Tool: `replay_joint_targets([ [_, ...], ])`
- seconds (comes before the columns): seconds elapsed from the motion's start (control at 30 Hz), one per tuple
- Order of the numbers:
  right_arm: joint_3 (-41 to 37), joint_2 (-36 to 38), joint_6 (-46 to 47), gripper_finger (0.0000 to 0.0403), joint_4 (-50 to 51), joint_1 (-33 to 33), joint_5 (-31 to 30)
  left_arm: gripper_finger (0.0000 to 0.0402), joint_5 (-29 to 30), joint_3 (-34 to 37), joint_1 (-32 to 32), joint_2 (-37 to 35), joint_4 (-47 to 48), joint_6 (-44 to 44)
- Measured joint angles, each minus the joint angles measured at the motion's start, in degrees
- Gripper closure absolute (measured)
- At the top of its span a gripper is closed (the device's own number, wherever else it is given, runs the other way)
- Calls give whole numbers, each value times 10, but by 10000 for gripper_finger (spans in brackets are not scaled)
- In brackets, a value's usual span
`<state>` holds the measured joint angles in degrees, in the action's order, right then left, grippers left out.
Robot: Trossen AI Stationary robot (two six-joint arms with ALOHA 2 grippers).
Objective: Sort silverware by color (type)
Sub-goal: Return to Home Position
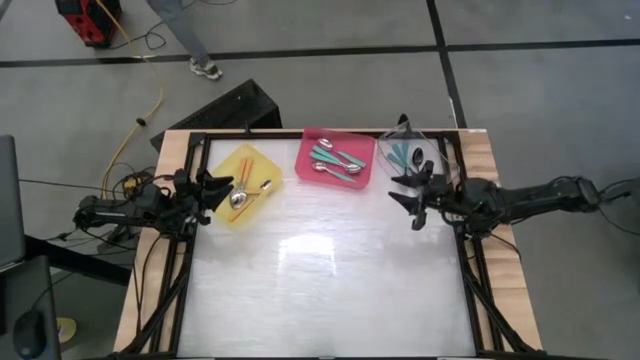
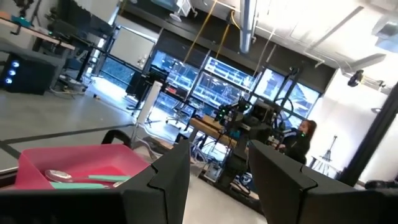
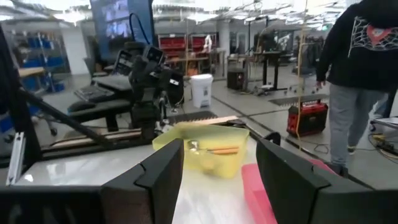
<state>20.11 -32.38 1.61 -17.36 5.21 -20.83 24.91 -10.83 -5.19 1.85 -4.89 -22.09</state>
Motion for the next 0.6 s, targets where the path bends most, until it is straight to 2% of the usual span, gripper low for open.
replay_joint_targets([
  [0.13,-32,16,5,176,-24,-4,-4,253,25,0,0,0,-1,-11],
  [0.27,-45,43,14,176,-22,-4,-5,253,24,0,0,0,4,-11],
  [0.47,-45,124,14,176,-10,-4,-31,253,13,-17,0,0,18,-30],
  [0.6,-44,189,21,176,46,-2,-31,253,-2,-54,0,0,52,-25],
])
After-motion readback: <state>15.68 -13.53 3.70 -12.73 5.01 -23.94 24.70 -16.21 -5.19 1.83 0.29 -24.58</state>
